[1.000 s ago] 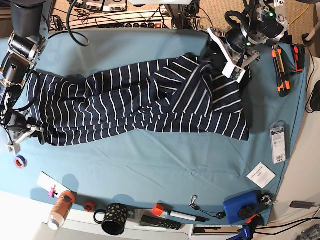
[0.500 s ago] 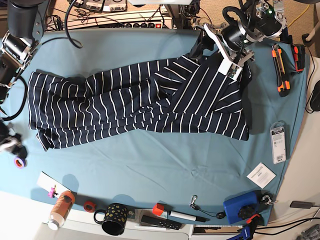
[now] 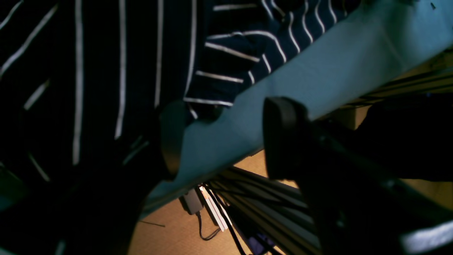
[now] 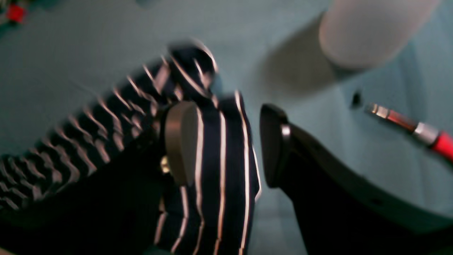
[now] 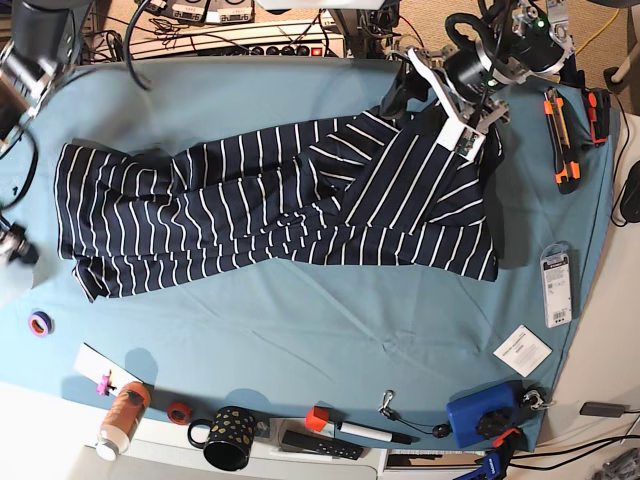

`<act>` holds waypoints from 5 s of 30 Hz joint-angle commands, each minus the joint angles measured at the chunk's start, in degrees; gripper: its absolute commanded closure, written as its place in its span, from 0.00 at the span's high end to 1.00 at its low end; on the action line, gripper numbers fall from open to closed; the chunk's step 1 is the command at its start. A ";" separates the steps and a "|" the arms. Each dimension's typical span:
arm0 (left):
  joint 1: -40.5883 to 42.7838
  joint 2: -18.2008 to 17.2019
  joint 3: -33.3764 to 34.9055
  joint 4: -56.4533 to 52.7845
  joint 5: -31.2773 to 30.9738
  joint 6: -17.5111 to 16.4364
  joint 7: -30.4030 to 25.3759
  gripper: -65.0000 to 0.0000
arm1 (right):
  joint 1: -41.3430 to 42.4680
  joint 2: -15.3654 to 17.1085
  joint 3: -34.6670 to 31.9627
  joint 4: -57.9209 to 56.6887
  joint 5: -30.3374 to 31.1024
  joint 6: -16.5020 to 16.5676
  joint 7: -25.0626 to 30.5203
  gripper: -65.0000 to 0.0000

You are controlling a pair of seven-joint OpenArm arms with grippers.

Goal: Layout the t-shirt on the table in an organized manner, then fold the t-shirt properly

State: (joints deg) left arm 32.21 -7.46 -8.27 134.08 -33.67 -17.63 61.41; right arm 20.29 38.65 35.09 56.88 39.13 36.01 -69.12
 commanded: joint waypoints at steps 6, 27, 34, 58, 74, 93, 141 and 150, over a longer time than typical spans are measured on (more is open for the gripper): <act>0.17 -0.02 0.00 0.92 -0.81 -0.26 -1.09 0.54 | -2.82 1.66 0.26 -6.62 3.80 -0.26 3.13 0.44; 0.15 -0.04 0.00 0.92 -0.85 -0.26 -1.49 0.54 | -2.34 -12.35 0.11 -10.82 -0.61 3.15 6.01 0.44; 0.17 -0.04 0.00 0.92 -0.87 -0.26 -1.49 0.54 | -1.05 -12.79 0.11 -10.78 -0.20 3.15 4.96 0.08; 0.15 -0.02 -0.02 0.92 -0.96 -0.26 -3.50 0.54 | 2.56 0.02 0.15 -2.56 -11.30 0.79 10.36 0.00; 0.17 -0.04 -13.31 0.92 0.28 2.80 -1.84 0.54 | -11.45 -12.70 -7.19 42.18 -10.25 -1.60 0.52 0.00; 0.17 -0.63 -29.86 0.92 -5.38 1.90 -2.34 0.54 | -28.06 -16.24 -29.31 65.26 -19.93 -5.01 6.49 0.00; 0.17 -0.63 -29.86 0.92 -4.96 1.92 -2.95 0.54 | -24.59 -16.13 -38.80 60.37 -37.97 -25.35 12.02 0.24; 0.15 -0.63 -29.86 0.92 -4.98 1.90 -2.97 0.54 | -21.22 -20.50 -39.12 47.17 -32.89 -21.57 13.68 0.24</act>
State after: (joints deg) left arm 32.21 -7.66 -37.91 134.08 -38.02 -15.49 59.88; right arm -2.00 17.65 -4.21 102.91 6.04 14.52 -56.71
